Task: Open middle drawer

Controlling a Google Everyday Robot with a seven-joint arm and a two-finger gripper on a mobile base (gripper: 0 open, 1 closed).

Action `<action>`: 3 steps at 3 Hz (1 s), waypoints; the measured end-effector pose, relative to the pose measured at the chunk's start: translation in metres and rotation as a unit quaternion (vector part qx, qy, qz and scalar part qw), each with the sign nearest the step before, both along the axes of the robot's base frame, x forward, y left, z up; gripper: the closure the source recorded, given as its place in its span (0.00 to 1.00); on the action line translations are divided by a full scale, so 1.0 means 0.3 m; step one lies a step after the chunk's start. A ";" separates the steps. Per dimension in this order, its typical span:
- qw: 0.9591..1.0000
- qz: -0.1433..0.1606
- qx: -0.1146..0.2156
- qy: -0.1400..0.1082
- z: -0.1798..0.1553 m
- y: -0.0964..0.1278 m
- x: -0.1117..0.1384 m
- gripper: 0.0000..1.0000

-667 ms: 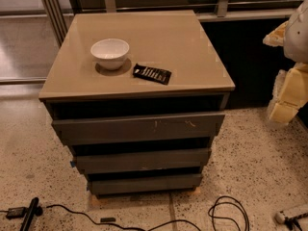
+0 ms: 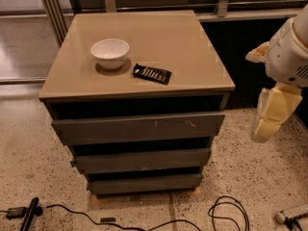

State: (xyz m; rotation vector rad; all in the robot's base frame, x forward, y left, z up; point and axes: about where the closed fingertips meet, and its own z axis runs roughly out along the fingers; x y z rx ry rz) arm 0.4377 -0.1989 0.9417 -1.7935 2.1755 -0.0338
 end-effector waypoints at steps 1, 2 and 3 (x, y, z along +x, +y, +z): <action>0.998 0.038 0.041 0.005 -0.161 0.035 0.000 0.00; 0.995 0.049 0.086 -0.011 -0.291 0.038 0.005 0.00; 0.994 0.020 0.105 -0.038 -0.420 0.024 0.074 0.00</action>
Offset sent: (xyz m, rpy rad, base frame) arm 0.0168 0.0039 -0.1379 0.3177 -0.1328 0.0838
